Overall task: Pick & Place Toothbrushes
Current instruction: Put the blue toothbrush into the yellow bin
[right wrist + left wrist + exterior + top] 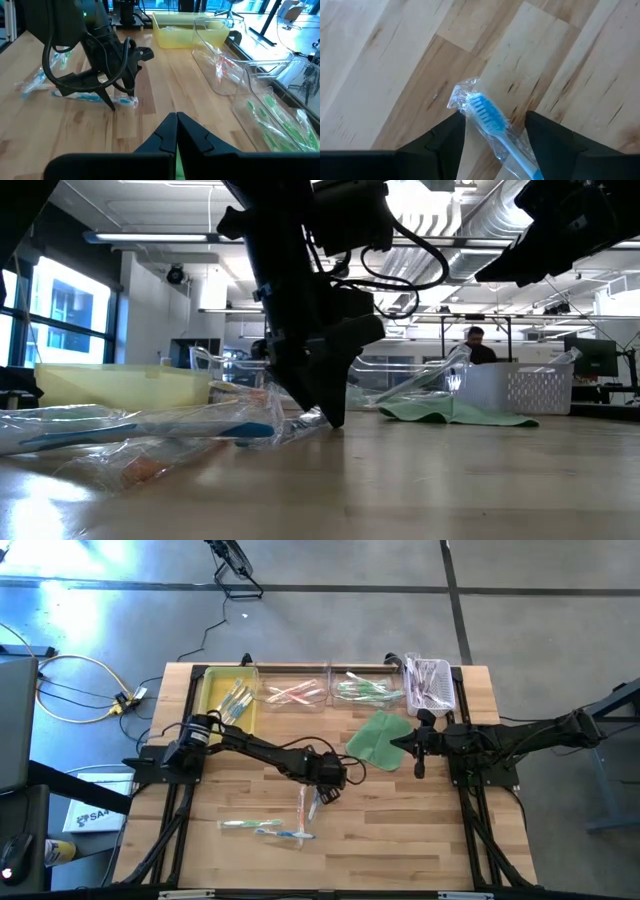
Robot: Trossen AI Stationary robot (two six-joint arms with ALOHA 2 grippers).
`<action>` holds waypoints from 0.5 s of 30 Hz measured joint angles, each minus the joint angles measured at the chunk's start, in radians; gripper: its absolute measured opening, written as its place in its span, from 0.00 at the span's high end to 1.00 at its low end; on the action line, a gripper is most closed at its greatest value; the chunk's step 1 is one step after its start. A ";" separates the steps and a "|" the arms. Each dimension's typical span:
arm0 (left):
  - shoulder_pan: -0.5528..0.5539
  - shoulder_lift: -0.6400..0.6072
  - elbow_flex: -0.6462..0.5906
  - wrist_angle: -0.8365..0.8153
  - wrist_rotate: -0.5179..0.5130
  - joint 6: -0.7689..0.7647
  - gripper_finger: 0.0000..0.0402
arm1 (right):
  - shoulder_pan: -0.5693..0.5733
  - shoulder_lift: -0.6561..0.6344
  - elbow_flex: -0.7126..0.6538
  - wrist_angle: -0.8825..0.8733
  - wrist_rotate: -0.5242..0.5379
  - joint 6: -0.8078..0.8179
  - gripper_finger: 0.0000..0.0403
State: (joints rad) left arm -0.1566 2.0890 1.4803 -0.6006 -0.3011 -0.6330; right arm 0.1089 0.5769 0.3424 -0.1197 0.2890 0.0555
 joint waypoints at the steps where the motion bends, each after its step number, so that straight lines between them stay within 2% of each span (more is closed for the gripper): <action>1: 0.000 0.000 0.000 0.000 0.000 0.000 0.49 | 0.000 0.000 0.000 0.000 0.000 0.000 0.99; 5: 0.000 0.000 0.000 0.006 0.002 0.000 0.55 | 0.000 0.000 0.000 0.001 0.000 0.000 0.99; 15: -0.001 0.003 -0.002 0.042 0.002 0.042 0.85 | 0.000 0.000 0.000 0.001 0.000 0.000 0.99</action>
State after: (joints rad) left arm -0.1579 2.0918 1.4785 -0.5583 -0.2987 -0.5908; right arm 0.1089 0.5767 0.3424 -0.1192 0.2890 0.0555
